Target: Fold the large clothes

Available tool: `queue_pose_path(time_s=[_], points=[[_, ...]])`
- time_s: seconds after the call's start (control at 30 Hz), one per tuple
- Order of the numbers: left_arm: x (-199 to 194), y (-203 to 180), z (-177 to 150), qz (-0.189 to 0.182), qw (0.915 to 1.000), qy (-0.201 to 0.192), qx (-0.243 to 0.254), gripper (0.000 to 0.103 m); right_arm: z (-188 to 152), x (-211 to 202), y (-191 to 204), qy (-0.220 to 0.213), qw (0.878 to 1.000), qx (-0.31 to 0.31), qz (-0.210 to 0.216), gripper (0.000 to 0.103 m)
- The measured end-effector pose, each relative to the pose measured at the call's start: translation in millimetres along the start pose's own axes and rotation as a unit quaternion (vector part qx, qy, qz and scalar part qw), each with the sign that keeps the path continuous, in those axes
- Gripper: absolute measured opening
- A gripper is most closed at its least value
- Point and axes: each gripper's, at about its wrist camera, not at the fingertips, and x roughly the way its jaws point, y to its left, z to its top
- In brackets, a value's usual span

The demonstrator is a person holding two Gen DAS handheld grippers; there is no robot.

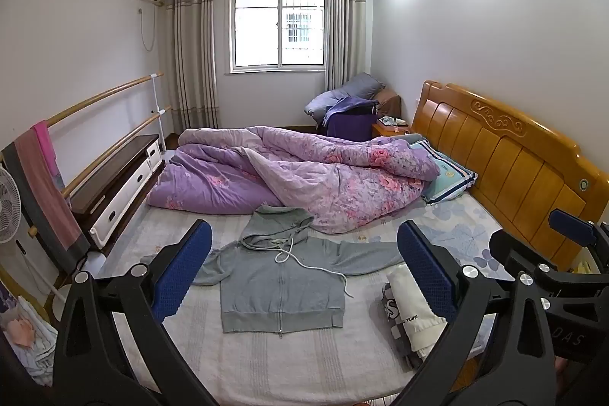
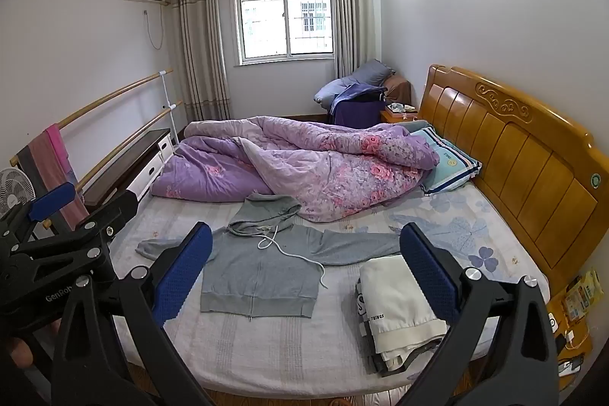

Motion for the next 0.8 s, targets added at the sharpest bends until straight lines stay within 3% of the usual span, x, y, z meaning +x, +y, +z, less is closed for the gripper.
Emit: queue_pose_path(time_s=[0.8], points=[[-0.2,0.1,-0.1,0.001,1.0,-0.003,0.001,0.098,-0.1,0.0,-0.1,-0.001,1.0,0.001,0.0,0.095]])
